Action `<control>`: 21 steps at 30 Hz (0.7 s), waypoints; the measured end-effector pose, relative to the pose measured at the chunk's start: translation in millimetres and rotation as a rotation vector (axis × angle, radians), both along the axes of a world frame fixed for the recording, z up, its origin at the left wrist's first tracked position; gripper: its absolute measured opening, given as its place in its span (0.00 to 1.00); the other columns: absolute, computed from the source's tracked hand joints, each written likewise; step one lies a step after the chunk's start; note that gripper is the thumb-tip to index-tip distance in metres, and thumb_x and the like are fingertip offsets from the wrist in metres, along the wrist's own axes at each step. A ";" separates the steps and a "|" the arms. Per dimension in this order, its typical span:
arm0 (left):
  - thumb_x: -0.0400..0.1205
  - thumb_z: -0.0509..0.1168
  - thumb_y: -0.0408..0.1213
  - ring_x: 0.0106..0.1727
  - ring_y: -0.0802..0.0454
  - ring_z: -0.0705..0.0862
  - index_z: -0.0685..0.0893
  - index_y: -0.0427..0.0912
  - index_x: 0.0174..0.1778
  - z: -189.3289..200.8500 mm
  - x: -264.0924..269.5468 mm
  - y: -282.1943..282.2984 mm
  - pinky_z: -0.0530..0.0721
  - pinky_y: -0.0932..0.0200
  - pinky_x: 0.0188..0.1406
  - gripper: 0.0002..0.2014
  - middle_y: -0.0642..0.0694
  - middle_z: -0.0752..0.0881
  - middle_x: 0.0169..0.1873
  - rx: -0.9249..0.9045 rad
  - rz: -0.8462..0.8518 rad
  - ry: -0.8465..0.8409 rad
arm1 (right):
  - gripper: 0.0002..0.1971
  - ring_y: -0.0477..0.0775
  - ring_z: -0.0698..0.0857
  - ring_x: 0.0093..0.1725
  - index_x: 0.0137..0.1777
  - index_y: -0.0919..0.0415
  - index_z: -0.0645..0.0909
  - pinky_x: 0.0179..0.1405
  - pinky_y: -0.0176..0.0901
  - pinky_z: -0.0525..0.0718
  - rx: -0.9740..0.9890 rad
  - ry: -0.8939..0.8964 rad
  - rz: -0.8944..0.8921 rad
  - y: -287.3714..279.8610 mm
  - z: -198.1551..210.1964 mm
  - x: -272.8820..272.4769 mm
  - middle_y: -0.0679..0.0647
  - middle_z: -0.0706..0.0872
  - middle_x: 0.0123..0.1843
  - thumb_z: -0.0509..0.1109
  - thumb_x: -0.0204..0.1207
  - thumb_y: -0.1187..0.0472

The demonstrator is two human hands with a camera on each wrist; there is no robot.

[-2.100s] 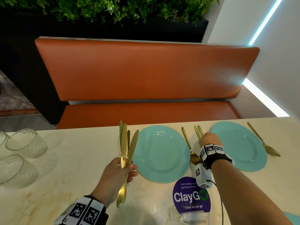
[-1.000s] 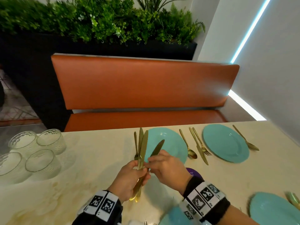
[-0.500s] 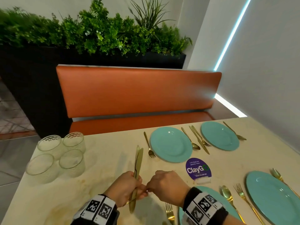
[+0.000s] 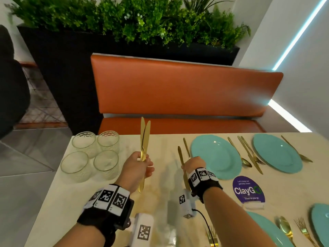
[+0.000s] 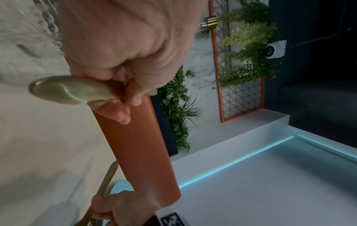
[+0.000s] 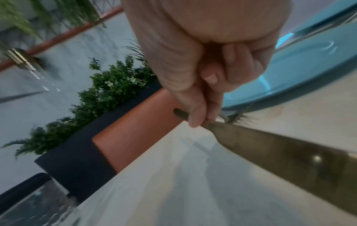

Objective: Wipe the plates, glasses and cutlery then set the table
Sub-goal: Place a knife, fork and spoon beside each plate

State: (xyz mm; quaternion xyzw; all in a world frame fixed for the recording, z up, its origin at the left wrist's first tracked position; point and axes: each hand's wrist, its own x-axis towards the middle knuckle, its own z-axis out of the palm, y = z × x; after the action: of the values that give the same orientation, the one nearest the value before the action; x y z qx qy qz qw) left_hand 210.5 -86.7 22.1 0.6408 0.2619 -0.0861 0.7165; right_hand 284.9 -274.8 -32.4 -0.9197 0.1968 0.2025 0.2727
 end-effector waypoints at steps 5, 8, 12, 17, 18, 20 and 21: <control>0.84 0.59 0.28 0.34 0.50 0.83 0.77 0.41 0.47 -9.3 14.7 11.7 0.82 0.62 0.29 0.05 0.42 0.83 0.37 0.005 0.025 -0.019 | 0.14 0.57 0.82 0.63 0.62 0.65 0.81 0.54 0.40 0.81 -0.014 -0.027 -0.093 17.0 -16.9 30.0 0.58 0.84 0.63 0.62 0.80 0.62; 0.84 0.60 0.27 0.33 0.51 0.83 0.77 0.39 0.50 -14.7 19.0 16.9 0.82 0.64 0.28 0.04 0.43 0.83 0.37 0.012 0.030 -0.025 | 0.16 0.61 0.82 0.63 0.64 0.66 0.79 0.46 0.41 0.77 -0.054 -0.046 -0.066 20.4 -25.4 44.2 0.62 0.83 0.64 0.64 0.78 0.64; 0.84 0.60 0.26 0.33 0.50 0.83 0.78 0.42 0.45 -24.5 20.9 19.7 0.81 0.62 0.29 0.07 0.42 0.83 0.36 0.011 0.044 -0.005 | 0.10 0.61 0.86 0.57 0.54 0.68 0.82 0.45 0.46 0.83 -0.150 -0.060 -0.111 19.7 -27.8 65.0 0.61 0.87 0.56 0.61 0.79 0.67; 0.84 0.59 0.26 0.32 0.51 0.83 0.78 0.42 0.47 -32.3 21.5 18.5 0.81 0.63 0.29 0.07 0.43 0.84 0.36 -0.008 0.029 0.017 | 0.11 0.63 0.86 0.53 0.50 0.69 0.82 0.38 0.45 0.77 -0.223 -0.096 -0.064 16.8 -29.4 82.4 0.62 0.88 0.53 0.57 0.80 0.68; 0.84 0.59 0.26 0.32 0.51 0.83 0.78 0.43 0.47 -33.6 21.9 18.2 0.81 0.63 0.29 0.07 0.43 0.84 0.36 -0.005 0.024 0.020 | 0.11 0.62 0.86 0.53 0.50 0.69 0.82 0.38 0.45 0.77 -0.239 -0.107 -0.055 15.6 -30.5 84.6 0.62 0.88 0.53 0.57 0.80 0.68; 0.84 0.59 0.26 0.32 0.51 0.83 0.78 0.43 0.47 -35.4 23.1 17.4 0.81 0.63 0.28 0.07 0.43 0.84 0.36 -0.001 0.016 0.023 | 0.11 0.62 0.86 0.52 0.50 0.68 0.82 0.38 0.45 0.76 -0.242 -0.113 -0.053 15.0 -30.6 86.5 0.63 0.87 0.53 0.57 0.80 0.68; 0.84 0.60 0.26 0.32 0.51 0.83 0.78 0.43 0.47 -36.0 23.5 16.9 0.81 0.63 0.28 0.07 0.43 0.84 0.36 0.000 0.012 0.026 | 0.11 0.63 0.86 0.52 0.50 0.68 0.81 0.38 0.45 0.76 -0.245 -0.123 -0.044 15.1 -31.6 87.4 0.63 0.87 0.53 0.57 0.80 0.68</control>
State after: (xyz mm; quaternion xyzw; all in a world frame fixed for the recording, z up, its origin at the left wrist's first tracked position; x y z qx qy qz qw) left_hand 234.0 -69.8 -13.9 0.6380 0.2752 -0.0903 0.7135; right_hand 372.3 -259.7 -64.0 -0.9522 0.2232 0.1144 0.1745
